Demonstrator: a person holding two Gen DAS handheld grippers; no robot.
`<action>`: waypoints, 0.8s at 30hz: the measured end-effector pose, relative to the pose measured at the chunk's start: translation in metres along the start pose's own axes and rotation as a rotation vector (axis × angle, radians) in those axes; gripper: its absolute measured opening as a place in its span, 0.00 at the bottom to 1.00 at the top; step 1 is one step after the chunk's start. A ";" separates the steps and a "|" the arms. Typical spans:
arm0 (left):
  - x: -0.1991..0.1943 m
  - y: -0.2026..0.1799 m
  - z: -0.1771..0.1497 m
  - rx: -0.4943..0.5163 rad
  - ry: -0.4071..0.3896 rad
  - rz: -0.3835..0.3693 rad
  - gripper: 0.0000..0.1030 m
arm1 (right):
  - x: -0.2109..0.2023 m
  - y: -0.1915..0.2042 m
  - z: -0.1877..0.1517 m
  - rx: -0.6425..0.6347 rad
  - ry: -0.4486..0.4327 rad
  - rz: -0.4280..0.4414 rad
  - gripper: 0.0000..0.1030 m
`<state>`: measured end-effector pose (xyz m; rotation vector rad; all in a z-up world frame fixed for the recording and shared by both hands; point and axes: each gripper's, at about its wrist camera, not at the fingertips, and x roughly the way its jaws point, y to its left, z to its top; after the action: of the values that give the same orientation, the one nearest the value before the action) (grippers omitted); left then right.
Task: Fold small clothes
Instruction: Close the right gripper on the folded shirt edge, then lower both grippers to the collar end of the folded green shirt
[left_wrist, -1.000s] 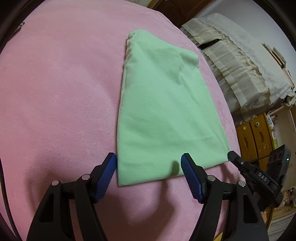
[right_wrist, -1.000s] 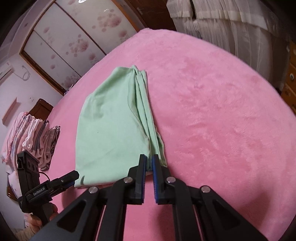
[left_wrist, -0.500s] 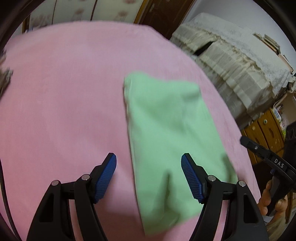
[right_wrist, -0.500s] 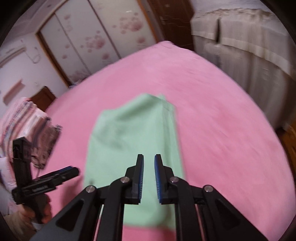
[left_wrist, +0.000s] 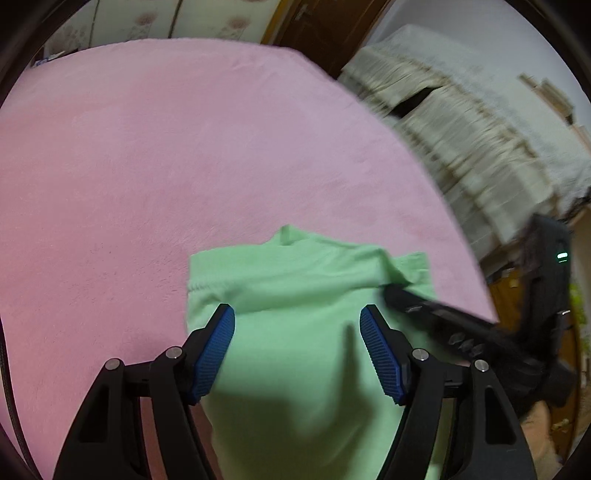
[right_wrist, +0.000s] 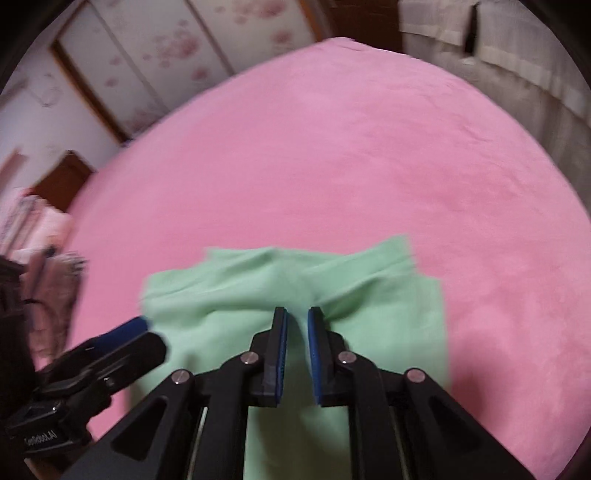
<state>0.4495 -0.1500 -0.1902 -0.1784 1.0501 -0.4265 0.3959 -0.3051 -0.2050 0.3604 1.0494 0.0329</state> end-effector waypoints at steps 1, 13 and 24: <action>0.006 0.002 0.000 0.001 0.008 0.024 0.67 | 0.002 -0.006 0.000 0.012 0.002 -0.012 0.00; -0.021 0.012 0.017 -0.031 -0.061 0.080 0.87 | -0.049 -0.036 -0.005 0.014 -0.101 -0.087 0.05; -0.108 0.053 -0.011 -0.016 -0.080 0.017 0.88 | -0.102 -0.062 -0.031 0.029 -0.061 0.040 0.46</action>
<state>0.4077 -0.0555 -0.1269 -0.1987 0.9756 -0.3927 0.3092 -0.3749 -0.1520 0.4064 0.9836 0.0420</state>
